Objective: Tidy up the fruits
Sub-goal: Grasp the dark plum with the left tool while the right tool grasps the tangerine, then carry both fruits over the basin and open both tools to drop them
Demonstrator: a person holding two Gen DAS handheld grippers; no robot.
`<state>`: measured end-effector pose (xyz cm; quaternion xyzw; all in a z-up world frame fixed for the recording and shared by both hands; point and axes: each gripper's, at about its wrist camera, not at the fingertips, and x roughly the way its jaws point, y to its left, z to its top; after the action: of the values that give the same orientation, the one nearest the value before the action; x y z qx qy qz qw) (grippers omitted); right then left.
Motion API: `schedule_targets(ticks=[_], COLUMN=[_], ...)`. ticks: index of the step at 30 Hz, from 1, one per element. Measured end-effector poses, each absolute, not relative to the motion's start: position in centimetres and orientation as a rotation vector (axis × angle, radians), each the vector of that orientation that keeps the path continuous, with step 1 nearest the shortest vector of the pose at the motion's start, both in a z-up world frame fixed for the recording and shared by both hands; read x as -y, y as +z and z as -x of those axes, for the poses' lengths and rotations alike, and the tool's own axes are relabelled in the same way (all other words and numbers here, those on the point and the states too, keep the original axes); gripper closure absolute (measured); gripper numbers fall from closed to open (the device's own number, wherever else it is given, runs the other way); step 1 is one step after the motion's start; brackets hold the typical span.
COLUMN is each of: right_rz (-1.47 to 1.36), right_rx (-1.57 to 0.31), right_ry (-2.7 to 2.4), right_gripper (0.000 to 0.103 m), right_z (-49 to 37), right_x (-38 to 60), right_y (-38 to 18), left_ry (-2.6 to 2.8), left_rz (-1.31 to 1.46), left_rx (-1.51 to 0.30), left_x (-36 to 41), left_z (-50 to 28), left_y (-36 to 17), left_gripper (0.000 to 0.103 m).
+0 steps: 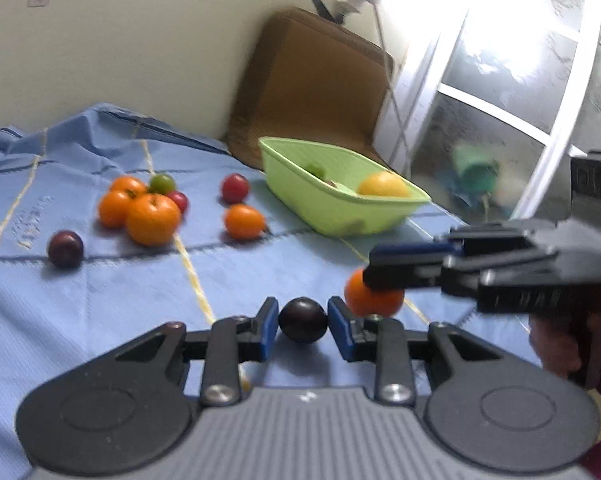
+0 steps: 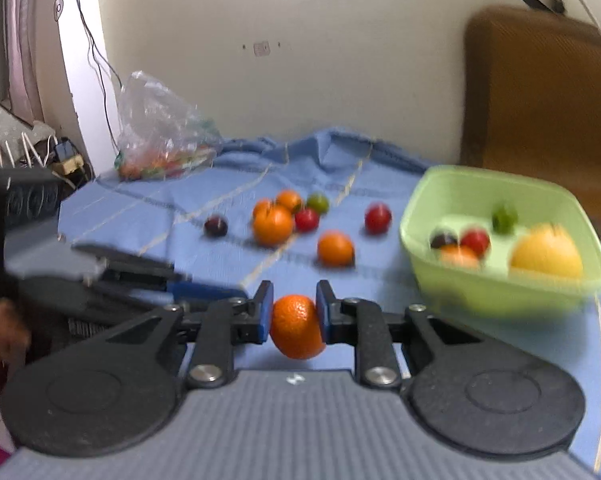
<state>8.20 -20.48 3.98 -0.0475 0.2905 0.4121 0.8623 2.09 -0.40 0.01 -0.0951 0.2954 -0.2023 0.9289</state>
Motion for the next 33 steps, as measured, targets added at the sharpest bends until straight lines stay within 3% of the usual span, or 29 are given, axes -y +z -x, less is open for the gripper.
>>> schedule_targets(ticks=[6,10,12,16,21,33], right_rz=[0.18,0.194,0.198,0.228,0.181,0.087], right_rx=[-0.525,-0.54,-0.559,-0.562,-0.514,-0.356], right_ry=[0.864,0.878,0.894,0.925,0.867,0.592], right_gripper=[0.075,0.056,0.056,0.062,0.063,0.063], right_z=[-5.4,-5.7,-5.8,-4.9,-5.5,-13.1], right_x=[21.1,21.0,20.7,20.5,21.7,24.0], right_y=[2.8,2.1,1.4,0.5,1.2,3.1], left_ry=[-0.374,-0.359,-0.345,-0.34,-0.37,-0.373], left_rz=[0.177,0.18,0.165,0.165,0.18,0.313], left_rx=[-0.621,-0.64,-0.638,-0.651,-0.635,-0.631], left_x=[1.5,1.8,2.2,2.5,3.2,5.5], left_z=[-1.5,-1.3,-1.3,-1.9,-3.9,-17.8], left_y=[0.0,-0.2,0.0,0.2,1.8,5.2], left_gripper=[0.074,0.072,0.076,0.075,0.075,0.075])
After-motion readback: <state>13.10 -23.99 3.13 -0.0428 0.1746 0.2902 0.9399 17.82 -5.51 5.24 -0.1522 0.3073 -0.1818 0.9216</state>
